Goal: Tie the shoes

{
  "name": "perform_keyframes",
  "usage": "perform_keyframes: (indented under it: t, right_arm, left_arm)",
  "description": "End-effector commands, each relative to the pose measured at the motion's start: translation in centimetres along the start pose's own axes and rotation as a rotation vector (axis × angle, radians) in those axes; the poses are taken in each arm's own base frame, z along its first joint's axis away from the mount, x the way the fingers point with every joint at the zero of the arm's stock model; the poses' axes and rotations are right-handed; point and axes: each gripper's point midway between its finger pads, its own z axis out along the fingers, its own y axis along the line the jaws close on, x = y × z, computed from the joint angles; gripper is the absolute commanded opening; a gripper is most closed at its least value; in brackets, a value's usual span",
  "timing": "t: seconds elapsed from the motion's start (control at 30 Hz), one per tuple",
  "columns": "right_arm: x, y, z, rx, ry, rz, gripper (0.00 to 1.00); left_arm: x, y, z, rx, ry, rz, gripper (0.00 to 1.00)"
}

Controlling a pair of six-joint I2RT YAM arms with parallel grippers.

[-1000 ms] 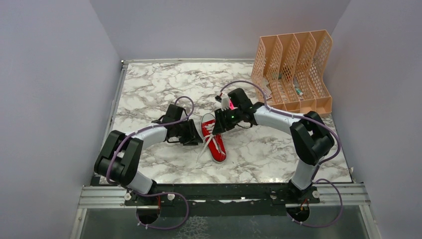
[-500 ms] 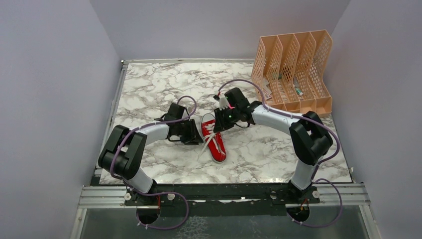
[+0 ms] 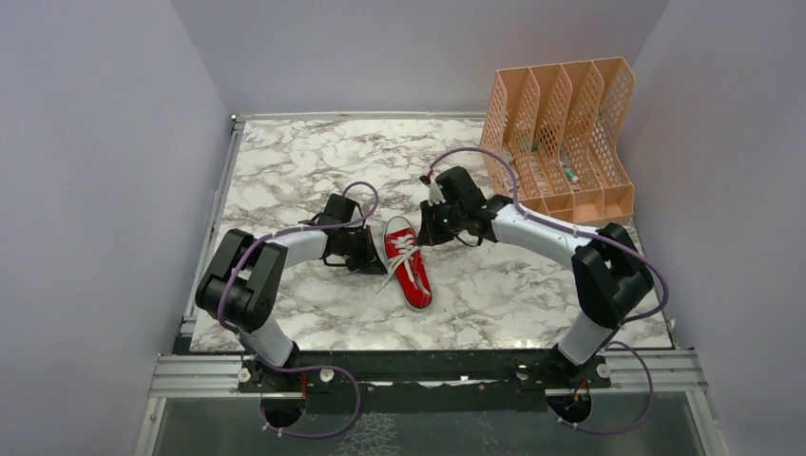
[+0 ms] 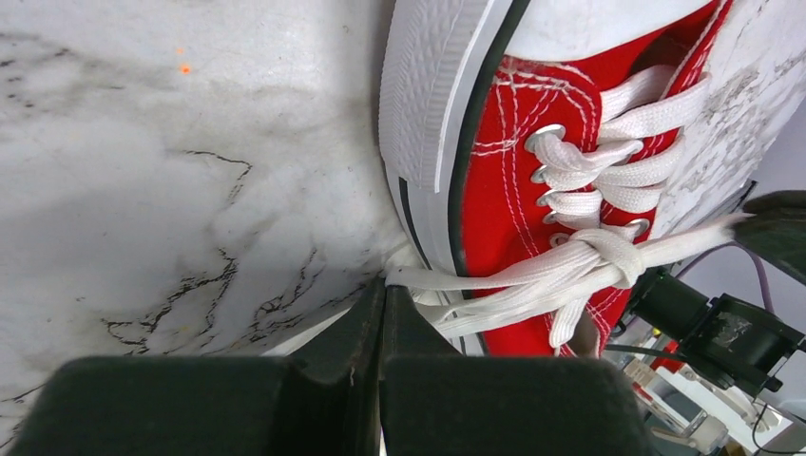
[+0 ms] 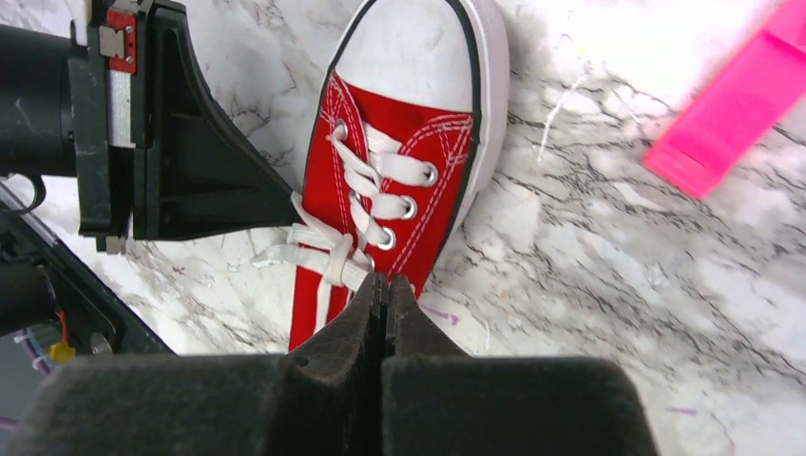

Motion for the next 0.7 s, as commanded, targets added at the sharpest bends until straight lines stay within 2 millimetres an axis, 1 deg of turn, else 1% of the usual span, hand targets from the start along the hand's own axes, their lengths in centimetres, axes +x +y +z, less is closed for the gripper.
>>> perform_keyframes:
  t: [0.0,0.07,0.13,0.27,0.43,0.67]
  right_arm:
    - [-0.7,-1.5,-1.8,0.079,-0.077,-0.008,0.00]
    - [-0.4,-2.2,-1.8,0.050,-0.086,0.013,0.00]
    - [-0.1,-3.2,-1.6,0.020,-0.087,0.070,0.00]
    - [0.5,-5.9,-1.2,0.050,-0.090,0.144,0.00]
    - [1.1,-7.6,-0.5,0.057,-0.097,0.183,0.00]
    - [1.5,-9.8,-1.1,0.106,-0.141,0.257,0.00]
  left_arm:
    - [1.9,4.1,0.4,-0.178,0.053,-0.036,0.00]
    - [2.5,4.4,0.3,-0.191,0.069,-0.057,0.00]
    - [2.9,4.8,0.1,-0.210,0.072,-0.070,0.00]
    - [3.6,6.0,-0.3,-0.274,0.073,-0.091,0.00]
    - [4.2,7.6,-1.0,-0.354,0.063,-0.118,0.00]
    - [4.9,8.8,-1.5,-0.418,0.049,-0.161,0.00]
